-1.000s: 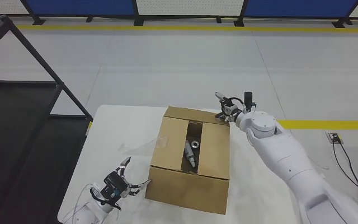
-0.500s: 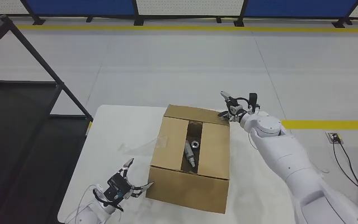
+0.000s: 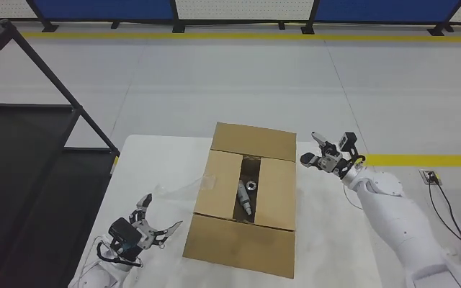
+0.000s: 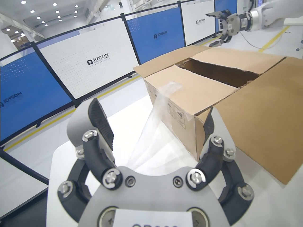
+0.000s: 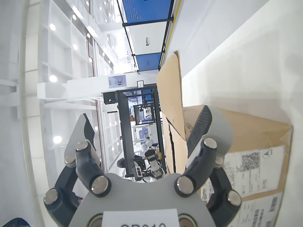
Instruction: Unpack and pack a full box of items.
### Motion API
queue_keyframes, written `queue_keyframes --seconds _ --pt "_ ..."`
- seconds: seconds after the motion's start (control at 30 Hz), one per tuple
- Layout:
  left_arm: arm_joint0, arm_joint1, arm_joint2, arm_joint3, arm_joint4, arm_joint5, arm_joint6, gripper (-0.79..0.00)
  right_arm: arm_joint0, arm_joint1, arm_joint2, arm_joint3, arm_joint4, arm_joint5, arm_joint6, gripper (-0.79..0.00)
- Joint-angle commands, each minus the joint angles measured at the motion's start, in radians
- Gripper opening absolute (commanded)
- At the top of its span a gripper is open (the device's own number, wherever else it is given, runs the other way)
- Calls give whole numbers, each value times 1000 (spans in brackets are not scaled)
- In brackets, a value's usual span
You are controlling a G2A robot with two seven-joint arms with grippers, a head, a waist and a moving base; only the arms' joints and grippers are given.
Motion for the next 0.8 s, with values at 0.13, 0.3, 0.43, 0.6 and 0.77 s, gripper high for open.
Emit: queue_keyframes --seconds 0.13,0.3,0.43,0.6,0.77 --pt "9 3 -30 4 -35 10 -5 0 -44 19 12 -129 -67 69 -27 0" --pt "16 6 -51 13 -51 18 -2 0 -63 25 18 -224 -115 120 -51 0" --pt "22 8 -67 16 -67 21 -1 0 -66 25 21 -280 -150 152 -76 0" --pt "30 10 -81 17 -81 29 2 0 -67 23 43 -322 -157 147 -127 0" --pt "38 10 -108 29 -117 58 -11 0 -93 34 81 -407 -157 95 -71 0"
